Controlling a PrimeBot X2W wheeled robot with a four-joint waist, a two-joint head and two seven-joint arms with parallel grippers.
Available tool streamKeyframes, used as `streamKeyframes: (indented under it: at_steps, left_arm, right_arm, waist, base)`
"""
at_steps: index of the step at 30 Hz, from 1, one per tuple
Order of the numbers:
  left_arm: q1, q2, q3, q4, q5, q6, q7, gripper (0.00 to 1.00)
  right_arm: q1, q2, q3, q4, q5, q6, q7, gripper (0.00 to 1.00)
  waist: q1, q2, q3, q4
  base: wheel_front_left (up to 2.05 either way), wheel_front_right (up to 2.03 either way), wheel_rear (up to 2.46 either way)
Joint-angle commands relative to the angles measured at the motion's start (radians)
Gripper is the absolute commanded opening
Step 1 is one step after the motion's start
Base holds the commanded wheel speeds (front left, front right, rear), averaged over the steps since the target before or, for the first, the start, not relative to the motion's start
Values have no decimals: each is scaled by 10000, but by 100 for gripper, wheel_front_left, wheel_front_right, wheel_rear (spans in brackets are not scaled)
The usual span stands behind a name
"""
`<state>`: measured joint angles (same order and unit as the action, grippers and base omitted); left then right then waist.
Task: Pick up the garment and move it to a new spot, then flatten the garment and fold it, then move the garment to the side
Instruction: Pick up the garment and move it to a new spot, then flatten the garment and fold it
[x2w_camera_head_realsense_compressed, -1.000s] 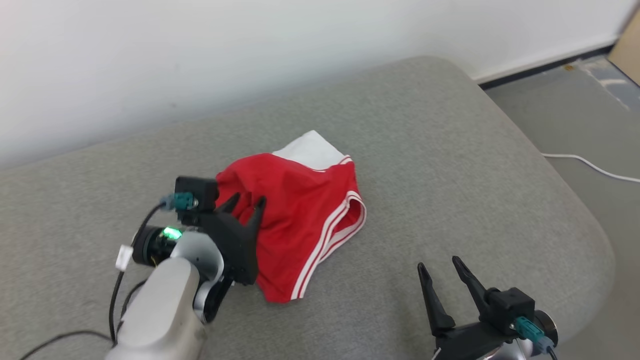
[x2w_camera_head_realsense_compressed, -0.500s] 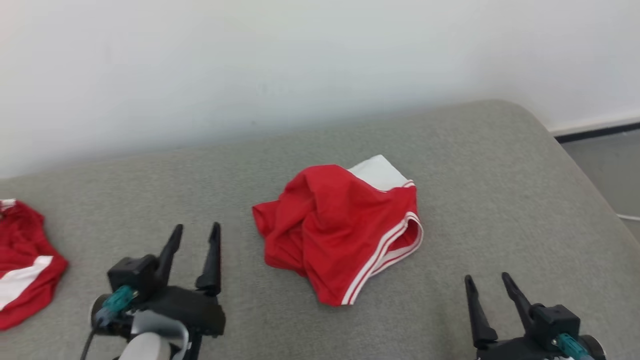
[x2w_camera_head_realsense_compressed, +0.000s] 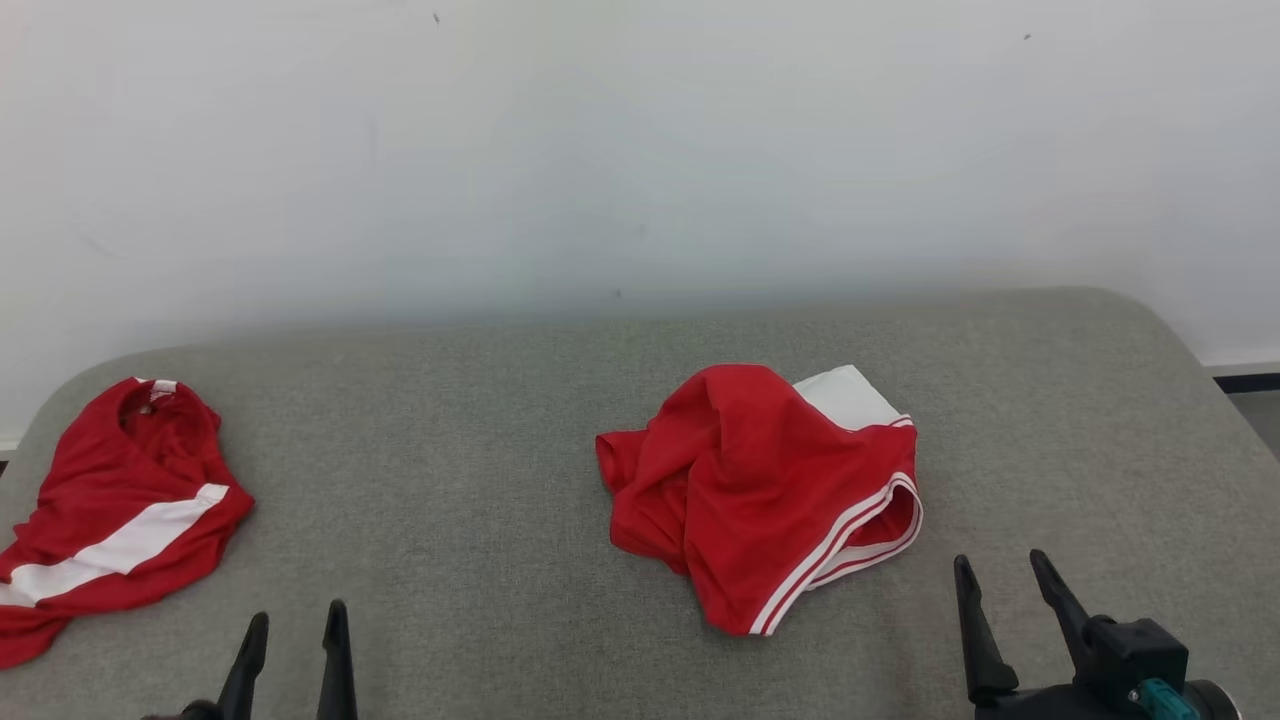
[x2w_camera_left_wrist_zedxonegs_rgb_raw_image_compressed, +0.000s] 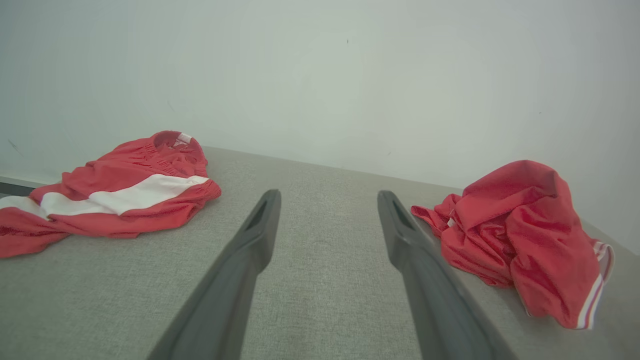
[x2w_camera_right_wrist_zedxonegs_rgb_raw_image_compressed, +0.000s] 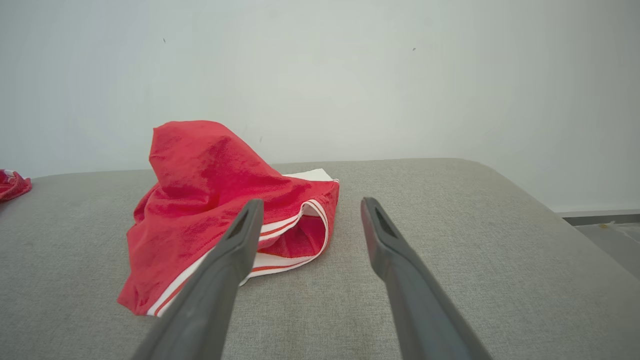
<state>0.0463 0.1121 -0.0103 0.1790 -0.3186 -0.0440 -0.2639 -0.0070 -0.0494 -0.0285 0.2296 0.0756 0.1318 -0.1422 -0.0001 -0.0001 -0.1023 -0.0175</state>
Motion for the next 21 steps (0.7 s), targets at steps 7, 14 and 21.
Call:
streamKeyframes:
  at_steps: [7, 14, 21]
  left_arm:
    - [564, -240, 440, -218, 208, -58, -7, 100]
    - [410, -333, 483, -219, 463, -157, -8, 100]
    - [330, -408, 475, -176, 553, -186, -8, 100]
  right_arm:
    - [315, -17, 396, 156, 146, -21, -173, 100]
    - [288, -17, 587, 405, 231, -21, -289, 100]
    - [217, -15, 626, 529, 333, -21, -360, 100]
  waist:
    - [1, 1, -37, 17]
    - [1, 1, -52, -61]
    - [1, 1, -38, -159]
  base:
    - [0, 0, 0]
    - [0, 0, 0]
    - [0, 0, 0]
